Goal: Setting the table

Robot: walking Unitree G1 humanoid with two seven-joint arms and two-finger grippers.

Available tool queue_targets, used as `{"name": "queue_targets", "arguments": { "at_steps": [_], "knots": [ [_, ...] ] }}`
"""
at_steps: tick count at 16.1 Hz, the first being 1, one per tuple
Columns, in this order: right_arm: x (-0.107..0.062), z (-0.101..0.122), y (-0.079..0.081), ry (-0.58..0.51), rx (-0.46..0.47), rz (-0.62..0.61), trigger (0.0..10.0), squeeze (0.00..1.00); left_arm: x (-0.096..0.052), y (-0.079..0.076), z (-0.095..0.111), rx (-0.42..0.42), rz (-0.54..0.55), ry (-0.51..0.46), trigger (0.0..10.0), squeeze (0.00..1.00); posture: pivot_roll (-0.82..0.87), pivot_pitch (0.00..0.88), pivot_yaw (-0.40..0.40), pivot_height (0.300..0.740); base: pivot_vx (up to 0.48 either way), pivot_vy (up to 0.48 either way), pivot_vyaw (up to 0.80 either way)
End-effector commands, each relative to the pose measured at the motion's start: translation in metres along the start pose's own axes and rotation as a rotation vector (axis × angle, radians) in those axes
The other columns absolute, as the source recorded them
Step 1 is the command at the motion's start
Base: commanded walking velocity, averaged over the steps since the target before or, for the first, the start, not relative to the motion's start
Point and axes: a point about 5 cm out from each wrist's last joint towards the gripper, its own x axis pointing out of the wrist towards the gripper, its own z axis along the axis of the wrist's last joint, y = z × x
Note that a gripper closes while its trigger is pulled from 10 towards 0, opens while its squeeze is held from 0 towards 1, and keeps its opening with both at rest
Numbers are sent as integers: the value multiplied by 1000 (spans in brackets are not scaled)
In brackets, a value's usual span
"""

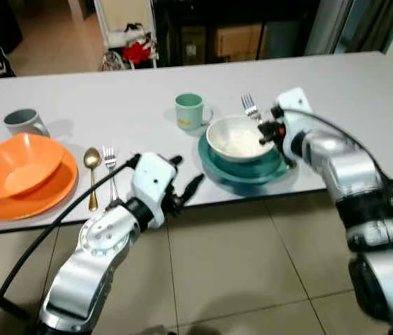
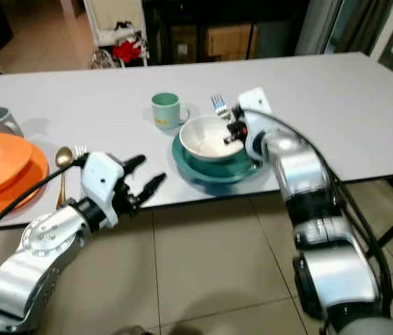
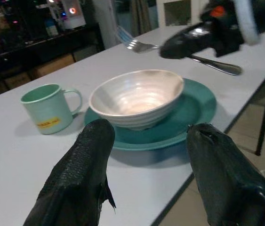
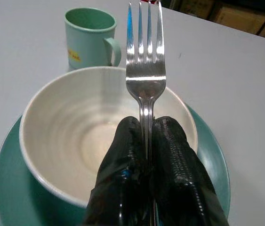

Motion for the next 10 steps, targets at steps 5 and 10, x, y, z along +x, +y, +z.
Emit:
{"name": "queue_targets", "arguments": {
  "at_steps": [5, 10],
  "knots": [
    [16, 4, 1, 27, 22, 97, 10000, 0, -8, -1, 3, 5, -54, 35, 10000, 0, 104, 0, 57, 740, 0, 0, 0],
    [22, -3, 1, 60, 146, 50, 10000, 0, -27, -2, 3, -3, -57, 88, 10000, 0, 155, 12, 57, 740, 0, 0, 0]
  ]
}}
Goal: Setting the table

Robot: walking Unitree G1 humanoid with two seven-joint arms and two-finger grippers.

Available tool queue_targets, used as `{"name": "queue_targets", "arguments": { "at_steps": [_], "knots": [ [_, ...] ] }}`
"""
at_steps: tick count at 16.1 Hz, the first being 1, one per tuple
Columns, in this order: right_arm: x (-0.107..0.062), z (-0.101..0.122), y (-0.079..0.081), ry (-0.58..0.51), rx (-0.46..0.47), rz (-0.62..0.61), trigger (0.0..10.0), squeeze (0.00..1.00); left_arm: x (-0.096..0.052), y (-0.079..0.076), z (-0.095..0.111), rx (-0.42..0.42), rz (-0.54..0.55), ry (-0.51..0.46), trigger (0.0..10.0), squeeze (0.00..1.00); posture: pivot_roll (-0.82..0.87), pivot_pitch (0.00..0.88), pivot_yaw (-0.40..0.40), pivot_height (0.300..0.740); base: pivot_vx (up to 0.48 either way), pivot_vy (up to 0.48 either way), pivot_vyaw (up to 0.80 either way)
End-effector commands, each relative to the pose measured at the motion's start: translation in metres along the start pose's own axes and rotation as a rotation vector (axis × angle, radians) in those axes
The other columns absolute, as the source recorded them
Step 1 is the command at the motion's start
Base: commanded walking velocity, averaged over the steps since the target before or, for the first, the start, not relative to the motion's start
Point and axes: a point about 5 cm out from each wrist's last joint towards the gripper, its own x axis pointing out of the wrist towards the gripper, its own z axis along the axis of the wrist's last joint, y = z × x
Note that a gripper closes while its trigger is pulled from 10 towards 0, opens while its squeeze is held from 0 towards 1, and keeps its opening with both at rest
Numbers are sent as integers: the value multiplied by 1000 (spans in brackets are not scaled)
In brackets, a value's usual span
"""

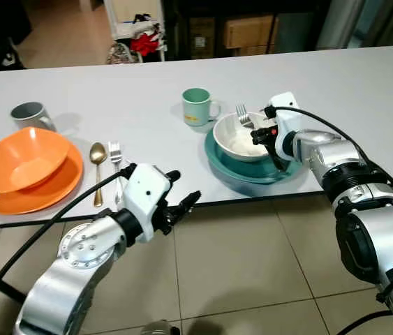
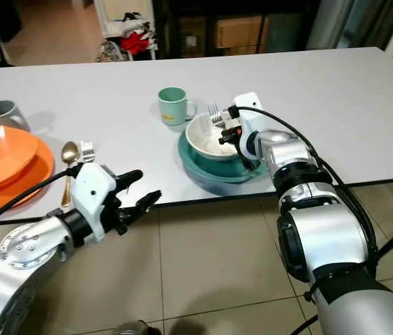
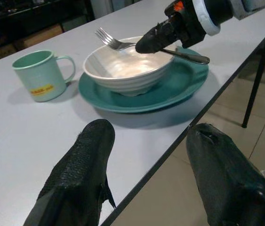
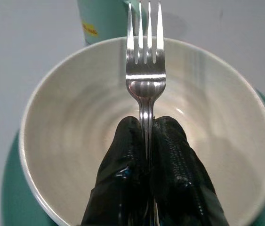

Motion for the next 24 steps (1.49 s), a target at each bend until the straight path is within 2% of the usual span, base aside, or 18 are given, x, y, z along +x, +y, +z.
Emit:
{"name": "queue_targets", "arguments": {
  "at_steps": [1, 2, 3, 4, 5, 6, 7, 10, 13, 14, 15, 17, 18, 19, 20, 22, 24],
  "knots": [
    [0, 11, 2, -41, 18, 8, 10000, 0, -4, -1, 2, 5, -1, 2, 10000, 0, 160, 16, 56, 740, 0, 0, 0],
    [0, 10, 2, -37, 16, 11, 10000, 106, -5, -2, 3, 4, 1, 5, 10000, 0, 163, 17, 53, 740, 0, 0, 0],
    [1, 9, 2, -36, 13, 11, 10000, 125, -6, -2, 3, 3, 2, 7, 10000, 0, 164, 17, 51, 740, 0, 0, 0],
    [1, 8, 1, -33, 3, 2, 10000, 533, -6, -2, 3, 3, 6, 11, 10000, 0, 167, 16, 48, 740, 0, 0, 0],
    [0, 9, 0, -36, 3, -6, 10000, 643, -7, -2, 4, 3, 10, 13, 10000, 0, 169, 15, 46, 740, 0, 0, 0],
    [0, 9, 0, -43, 6, -13, 10000, 824, -7, -2, 5, 2, 13, 13, 10000, 0, 168, 15, 46, 740, 0, 0, 0],
    [0, 10, -1, -45, 7, -19, 10000, 867, -7, -2, 5, 2, 14, 12, 10000, 0, 168, 15, 46, 740, 0, 0, 0],
    [0, 11, -3, -54, 8, -44, 10000, 878, -6, -2, 6, 1, 15, 7, 10000, 0, 168, 14, 46, 740, 0, 0, 0],
    [-4, 24, -7, -99, -14, -37, 10000, 890, -6, -1, 8, 3, 23, 5, 10000, 0, 167, 1, 46, 740, 0, 0, 0],
    [-9, 37, -10, -157, -30, -16, 10000, 961, -5, 1, 10, 3, 40, -9, 10000, 0, 154, 0, 44, 740, 0, 0, 0],
    [-17, 54, -14, -262, -48, 7, 10000, 1000, -2, 7, 12, -3, 93, -36, 10000, 0, 135, 0, 44, 740, 0, 0, 0],
    [-26, 66, -19, -398, 8, 15, 10000, 1000, 1, 14, 10, -32, 184, -49, 10000, 0, 115, 0, 51, 740, 0, 0, 0],
    [-37, 64, -15, -472, -37, 24, 10000, 1000, 2, 21, 10, -57, 258, -64, 10000, 0, 81, 0, 68, 740, 0, 0, 0],
    [-45, 60, -9, -495, -70, 30, 10000, 1000, 2, 23, 10, -67, 294, -71, 10000, 0, 81, 0, 68, 740, 0, 0, 0],
    [-68, 47, 11, -556, -65, 25, 10000, 1000, 2, 27, 9, -76, 367, -87, 10000, 0, 60, 0, 81, 740, 0, 0, 800],
    [-91, 24, 36, -593, -71, 9, 10000, 1000, 1, 31, 9, -78, 448, -100, 10000, 0, 43, 0, 98, 740, 0, 0, 800],
    [-106, -5, 54, -592, -26, -8, 10000, 1000, 0, 31, 8, -93, 493, -110, 10000, 0, 30, 0, 107, 740, 0, 0, 800]
  ]
}}
